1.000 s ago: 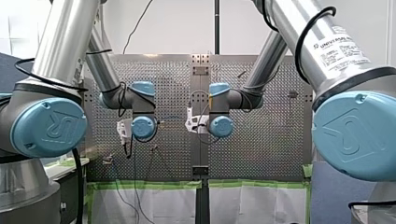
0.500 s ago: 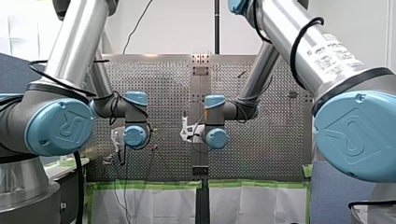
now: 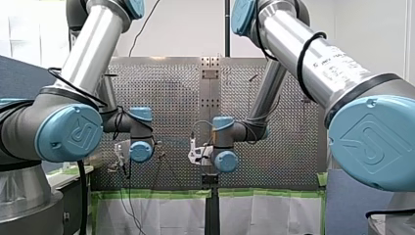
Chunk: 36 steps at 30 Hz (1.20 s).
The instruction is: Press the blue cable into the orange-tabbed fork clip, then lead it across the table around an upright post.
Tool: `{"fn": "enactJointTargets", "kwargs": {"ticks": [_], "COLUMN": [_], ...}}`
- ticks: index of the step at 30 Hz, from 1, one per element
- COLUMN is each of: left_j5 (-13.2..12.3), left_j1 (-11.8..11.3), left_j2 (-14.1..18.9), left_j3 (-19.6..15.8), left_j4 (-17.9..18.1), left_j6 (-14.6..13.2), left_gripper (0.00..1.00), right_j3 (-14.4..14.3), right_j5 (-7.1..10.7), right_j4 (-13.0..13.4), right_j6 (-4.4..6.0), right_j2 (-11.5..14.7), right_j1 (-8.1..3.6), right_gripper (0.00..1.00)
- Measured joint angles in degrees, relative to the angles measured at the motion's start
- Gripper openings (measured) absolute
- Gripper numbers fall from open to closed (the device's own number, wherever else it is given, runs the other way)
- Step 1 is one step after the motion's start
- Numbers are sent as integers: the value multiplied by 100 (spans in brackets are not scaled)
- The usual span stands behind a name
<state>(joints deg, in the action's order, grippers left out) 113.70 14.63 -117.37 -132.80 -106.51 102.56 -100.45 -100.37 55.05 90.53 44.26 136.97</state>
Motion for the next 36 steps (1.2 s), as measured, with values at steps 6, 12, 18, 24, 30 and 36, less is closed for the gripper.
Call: {"fn": "enactJointTargets", "kwargs": {"ticks": [6, 12, 18, 24, 30, 36], "left_j5": [6, 9, -40, -201, -244, -12], "left_j1": [-67, -135, -191, -212, -264, -344], "left_j2": [-309, -600, -899, -1155, -1468, -1824], "left_j3": [2, 5, 167, 409, 713, 772], "left_j4": [283, 356, 561, 626, 623, 419], "left_j6": [-10, -114, -23, 145, 197, 91], "left_gripper": [2, 2, 2, 2, 2, 2], "right_j3": [207, 424, 650, 855, 946, 990], "right_j5": [25, 60, 77, 78, 78, 78], "right_j4": [-12, -47, -161, -409, -530, -554], "right_j6": [2, 2, -11, -102, -142, -147], "right_j2": [-303, -643, -918, -1189, -1485, -1596], "right_j1": [-31, -49, -60, -82, -132, -181], "right_gripper": [0, 0, 0, 0, 0, 0]}}
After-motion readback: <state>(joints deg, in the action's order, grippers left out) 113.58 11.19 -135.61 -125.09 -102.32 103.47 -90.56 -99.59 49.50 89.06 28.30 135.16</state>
